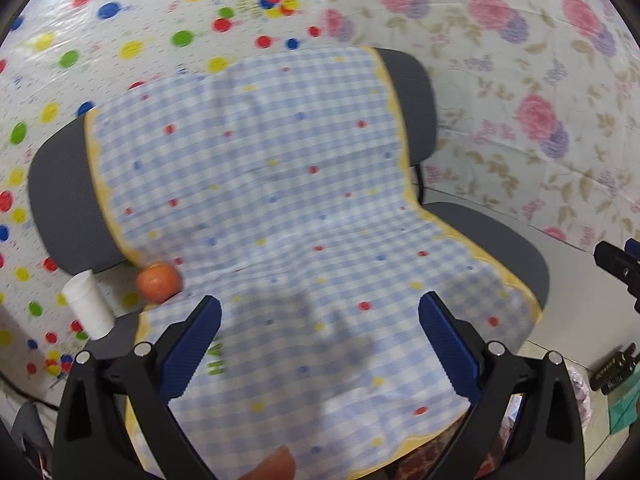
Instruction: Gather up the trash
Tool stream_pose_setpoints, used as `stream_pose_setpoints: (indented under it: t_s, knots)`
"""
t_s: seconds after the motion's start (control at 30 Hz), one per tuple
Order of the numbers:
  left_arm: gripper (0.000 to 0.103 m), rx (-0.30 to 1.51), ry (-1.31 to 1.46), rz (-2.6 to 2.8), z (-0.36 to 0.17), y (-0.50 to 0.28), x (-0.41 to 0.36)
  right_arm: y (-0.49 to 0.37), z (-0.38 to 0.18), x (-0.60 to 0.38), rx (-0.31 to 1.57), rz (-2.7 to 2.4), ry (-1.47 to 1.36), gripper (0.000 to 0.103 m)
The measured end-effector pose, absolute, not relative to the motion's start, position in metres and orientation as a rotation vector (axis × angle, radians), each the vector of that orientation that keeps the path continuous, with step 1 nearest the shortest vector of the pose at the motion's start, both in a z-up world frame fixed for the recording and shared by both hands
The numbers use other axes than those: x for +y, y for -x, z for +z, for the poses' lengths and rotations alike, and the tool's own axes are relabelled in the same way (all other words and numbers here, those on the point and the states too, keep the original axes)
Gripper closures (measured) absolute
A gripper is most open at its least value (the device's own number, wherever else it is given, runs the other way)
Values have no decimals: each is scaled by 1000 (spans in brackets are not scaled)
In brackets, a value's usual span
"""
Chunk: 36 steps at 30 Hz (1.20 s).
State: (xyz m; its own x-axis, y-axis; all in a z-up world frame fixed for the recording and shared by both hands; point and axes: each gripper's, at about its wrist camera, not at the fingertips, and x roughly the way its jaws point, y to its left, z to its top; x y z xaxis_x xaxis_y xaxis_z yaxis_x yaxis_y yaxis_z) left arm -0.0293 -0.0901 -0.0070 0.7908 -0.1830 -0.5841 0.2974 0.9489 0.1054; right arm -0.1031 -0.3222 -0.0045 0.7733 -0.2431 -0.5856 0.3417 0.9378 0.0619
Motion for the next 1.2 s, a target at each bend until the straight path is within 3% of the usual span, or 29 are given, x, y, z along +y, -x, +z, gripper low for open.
stream_pose_setpoints:
  t_s: [0.57, 1.2]
  knots:
    - [7, 668, -110, -52, -17, 18, 9, 49, -9, -259, 627, -186, -94, 8]
    - [7, 636, -66, -1, -3, 4, 27, 31, -5, -249, 618, -160, -78, 8]
